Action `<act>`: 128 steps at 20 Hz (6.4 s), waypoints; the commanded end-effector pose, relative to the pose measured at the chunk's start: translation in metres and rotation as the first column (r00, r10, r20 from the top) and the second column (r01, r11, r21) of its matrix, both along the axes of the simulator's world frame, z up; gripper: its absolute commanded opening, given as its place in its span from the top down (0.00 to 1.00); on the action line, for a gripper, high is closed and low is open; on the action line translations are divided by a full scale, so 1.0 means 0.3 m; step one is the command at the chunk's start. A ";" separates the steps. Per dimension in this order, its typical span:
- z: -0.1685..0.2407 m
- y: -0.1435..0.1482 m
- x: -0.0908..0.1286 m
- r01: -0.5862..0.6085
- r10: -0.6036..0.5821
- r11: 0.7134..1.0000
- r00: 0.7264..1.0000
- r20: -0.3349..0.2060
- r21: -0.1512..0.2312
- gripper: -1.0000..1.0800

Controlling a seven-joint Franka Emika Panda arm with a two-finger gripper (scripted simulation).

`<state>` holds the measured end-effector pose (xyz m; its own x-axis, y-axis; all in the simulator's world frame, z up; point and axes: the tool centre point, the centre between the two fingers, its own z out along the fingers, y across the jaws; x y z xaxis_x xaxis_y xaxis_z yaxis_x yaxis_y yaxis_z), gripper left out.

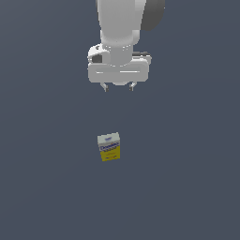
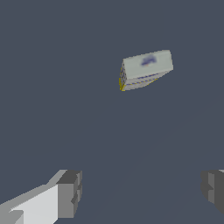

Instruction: Pick up the object and move it to a goal position.

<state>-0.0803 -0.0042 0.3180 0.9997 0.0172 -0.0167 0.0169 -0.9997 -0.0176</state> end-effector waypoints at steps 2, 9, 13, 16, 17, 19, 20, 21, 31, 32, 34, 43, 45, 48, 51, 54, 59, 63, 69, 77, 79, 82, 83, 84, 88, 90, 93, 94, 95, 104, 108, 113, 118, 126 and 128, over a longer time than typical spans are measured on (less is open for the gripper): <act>0.000 0.000 -0.001 -0.001 0.001 1.000 1.000 0.000 0.001 0.04; -0.010 -0.004 0.019 0.050 -0.050 0.999 0.999 -0.001 0.001 0.04; -0.021 -0.009 0.042 0.109 -0.109 0.994 0.994 -0.001 0.001 0.04; -0.034 -0.014 0.064 0.167 -0.167 0.986 0.986 -0.002 0.001 0.04; -0.038 -0.016 0.073 0.189 -0.189 0.982 0.982 -0.002 0.001 0.04; -0.049 -0.021 0.091 0.236 -0.236 0.972 0.972 -0.003 0.001 0.04; -0.055 -0.023 0.101 0.262 -0.262 0.965 0.965 -0.003 0.001 0.04; -0.061 -0.026 0.111 0.289 -0.289 0.957 0.957 -0.003 0.001 0.04; -0.130 -0.053 0.211 0.538 -0.538 0.843 0.843 -0.005 -0.003 0.04; -0.138 -0.056 0.220 0.561 -0.561 0.828 0.828 -0.005 -0.004 0.04; -0.153 -0.062 0.240 0.605 -0.605 0.796 0.796 -0.004 -0.005 0.04; -0.227 -0.088 0.322 0.781 -0.781 0.624 0.624 -0.001 -0.011 0.04; -0.244 -0.094 0.340 0.814 -0.814 0.581 0.581 0.000 -0.012 0.04; -0.271 -0.104 0.366 0.858 -0.858 0.513 0.513 0.003 -0.014 0.04; -0.298 -0.113 0.390 0.897 -0.897 0.442 0.442 0.006 -0.016 0.04; -0.323 -0.121 0.412 0.926 -0.927 0.376 0.376 0.009 -0.017 0.04; -0.356 -0.131 0.439 0.957 -0.957 0.289 0.289 0.013 -0.017 0.04; -0.374 -0.137 0.453 0.970 -0.970 0.242 0.242 0.015 -0.017 0.04; -0.386 -0.140 0.462 0.978 -0.978 0.210 0.210 0.017 -0.017 0.04; -0.430 -0.141 0.460 0.977 -0.977 0.212 0.212 0.017 -0.018 0.04; -0.464 -0.141 0.459 0.977 -0.977 0.211 0.211 0.017 -0.018 0.04; -0.515 -0.141 0.457 0.978 -0.978 0.210 0.210 0.017 -0.018 0.04; -0.528 -0.140 0.457 0.978 -0.978 0.210 0.210 0.017 -0.018 0.04; -0.538 -0.141 0.457 0.978 -0.978 0.209 0.209 0.017 -0.017 0.04; -0.555 -0.140 0.460 0.978 -0.978 0.209 0.209 0.017 -0.017 0.04; -0.554 -0.140 0.462 0.978 -0.978 0.209 0.209 0.017 -0.017 0.04; -0.554 -0.140 0.462 0.978 -0.978 0.209 0.209 0.017 -0.017 1.00; -0.554 -0.140 0.462 0.978 -0.978 0.209 0.209 0.017 -0.017 1.00; -0.554 -0.140 0.462 0.978 -0.978 0.209 0.209 0.017 -0.017 1.00; -0.547 -0.135 0.459 0.978 -0.978 0.209 0.209 0.017 -0.017 1.00; -0.516 -0.112 0.446 0.978 -0.978 0.209 0.209 0.017 -0.017 1.00; -0.442 -0.056 0.416 0.978 -0.978 0.209 0.209 0.017 -0.017 1.00; -0.320 0.034 0.366 0.978 -0.978 0.209 0.209 0.017 -0.017 1.00; -0.065 0.223 0.266 0.978 -0.978 0.209 0.209 0.019 -0.018 1.00; 0.000 0.270 0.242 0.978 -0.978 0.209 0.209 0.019 -0.018 1.00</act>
